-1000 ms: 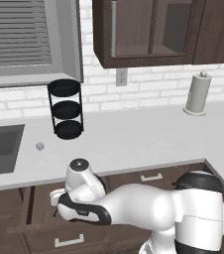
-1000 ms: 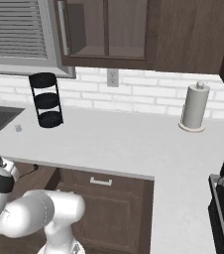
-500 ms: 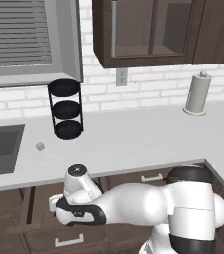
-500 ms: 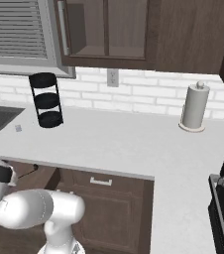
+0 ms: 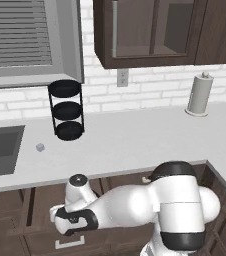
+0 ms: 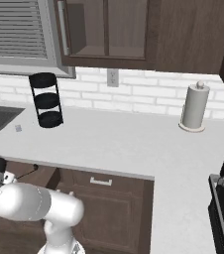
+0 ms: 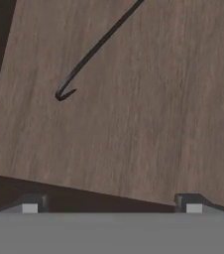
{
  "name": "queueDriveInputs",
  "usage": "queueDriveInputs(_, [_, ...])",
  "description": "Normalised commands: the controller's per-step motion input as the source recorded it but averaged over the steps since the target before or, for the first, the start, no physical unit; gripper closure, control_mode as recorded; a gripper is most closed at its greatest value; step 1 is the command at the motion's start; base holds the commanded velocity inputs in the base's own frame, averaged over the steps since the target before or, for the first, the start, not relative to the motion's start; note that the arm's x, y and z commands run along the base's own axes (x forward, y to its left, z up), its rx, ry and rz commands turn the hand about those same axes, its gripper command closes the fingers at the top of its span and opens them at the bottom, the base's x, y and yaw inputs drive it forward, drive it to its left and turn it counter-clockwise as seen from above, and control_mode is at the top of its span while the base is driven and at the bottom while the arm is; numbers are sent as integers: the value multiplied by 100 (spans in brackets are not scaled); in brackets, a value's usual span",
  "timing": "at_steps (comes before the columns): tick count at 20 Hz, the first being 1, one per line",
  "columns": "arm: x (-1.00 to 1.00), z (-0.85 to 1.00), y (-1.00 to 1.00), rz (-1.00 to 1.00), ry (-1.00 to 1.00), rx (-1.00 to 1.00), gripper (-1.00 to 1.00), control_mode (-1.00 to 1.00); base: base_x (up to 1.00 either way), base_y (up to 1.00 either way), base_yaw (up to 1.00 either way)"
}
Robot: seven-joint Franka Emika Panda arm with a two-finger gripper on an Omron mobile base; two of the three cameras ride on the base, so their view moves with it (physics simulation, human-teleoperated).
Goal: Pick the ladle from the drawer and place it on the counter.
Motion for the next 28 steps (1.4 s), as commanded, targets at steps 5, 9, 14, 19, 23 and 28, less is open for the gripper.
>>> queueDriveInputs(5, [-14,-17,0,4,0,0,-100,-100,0,0,0])
queueDriveInputs(9, [-43,-2,0,0,1,0,-100,-100,0,0,0])
queueDriveInputs(14, [-90,-2,-3,0,0,0,-100,-100,0,0,0])
queueDriveInputs(19, [-100,0,-3,0,0,0,-100,-100,0,0,0])
queueDriveInputs(23, [-86,0,0,-1,1,0,-100,-100,0,0,0])
queueDriveInputs(28, [-42,0,0,0,0,0,-100,-100,0,0,0])
